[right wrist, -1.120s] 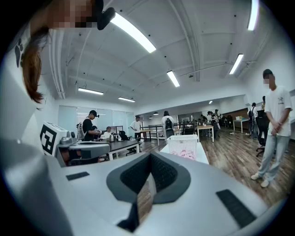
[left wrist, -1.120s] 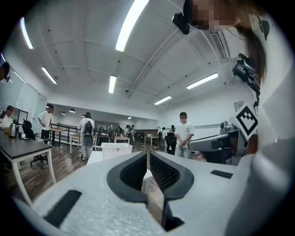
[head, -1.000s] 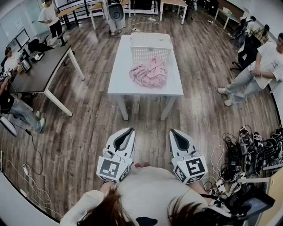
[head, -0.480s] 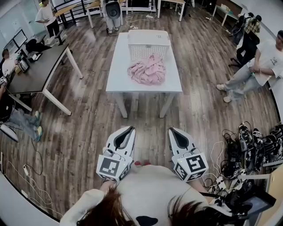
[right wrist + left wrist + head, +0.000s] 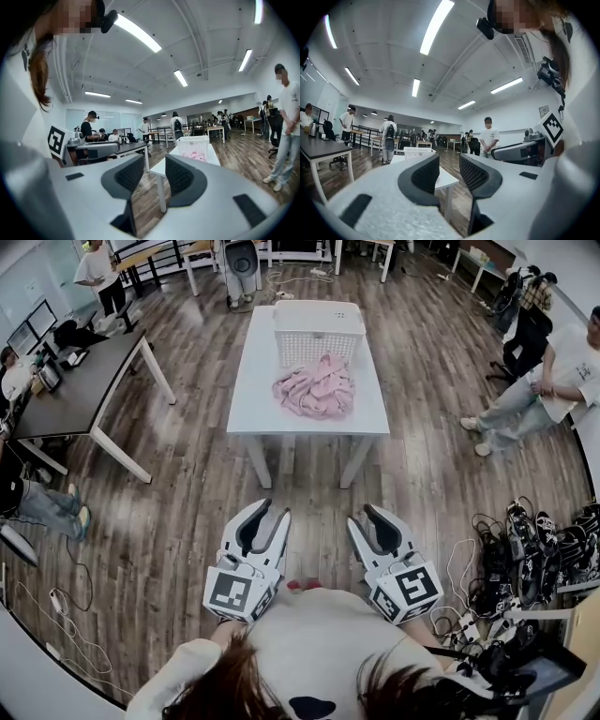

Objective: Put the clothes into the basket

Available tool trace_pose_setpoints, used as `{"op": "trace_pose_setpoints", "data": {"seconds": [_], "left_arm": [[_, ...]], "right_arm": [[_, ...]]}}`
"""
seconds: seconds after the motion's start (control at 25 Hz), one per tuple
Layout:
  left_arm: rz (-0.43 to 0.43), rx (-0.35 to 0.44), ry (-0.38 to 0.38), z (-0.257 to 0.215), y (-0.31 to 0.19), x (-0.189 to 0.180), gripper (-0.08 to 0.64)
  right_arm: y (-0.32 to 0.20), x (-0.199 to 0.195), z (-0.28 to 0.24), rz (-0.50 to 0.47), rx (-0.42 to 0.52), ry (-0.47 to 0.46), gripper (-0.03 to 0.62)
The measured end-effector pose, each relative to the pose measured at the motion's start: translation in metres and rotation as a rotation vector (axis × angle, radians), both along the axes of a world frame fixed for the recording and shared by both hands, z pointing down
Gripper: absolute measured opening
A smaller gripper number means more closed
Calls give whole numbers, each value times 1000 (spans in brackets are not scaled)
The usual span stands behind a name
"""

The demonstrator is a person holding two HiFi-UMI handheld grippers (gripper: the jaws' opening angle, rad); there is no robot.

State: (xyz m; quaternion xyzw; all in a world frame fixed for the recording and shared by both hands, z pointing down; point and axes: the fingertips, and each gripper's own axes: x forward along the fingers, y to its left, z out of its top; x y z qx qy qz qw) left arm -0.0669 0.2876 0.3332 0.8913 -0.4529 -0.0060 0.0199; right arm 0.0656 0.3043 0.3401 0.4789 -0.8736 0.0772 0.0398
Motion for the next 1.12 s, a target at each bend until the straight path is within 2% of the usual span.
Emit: {"op": "trace_pose_setpoints", "data": {"seconds": [0.16, 0.32, 0.76, 1.12], "left_arm": [[3, 21, 17, -5, -7, -5, 144], [-10, 50, 22, -7, -23, -17, 144], [15, 9, 10, 8, -46, -37, 144], [49, 2, 24, 13, -78, -26, 144]], "right_arm": [[-5, -11, -3, -20, 37, 36, 129], [-15, -17, -1, -3, 32, 29, 129], [-36, -39, 10, 25, 9, 29, 129], [-68, -28, 14, 58, 5, 35, 129]]}}
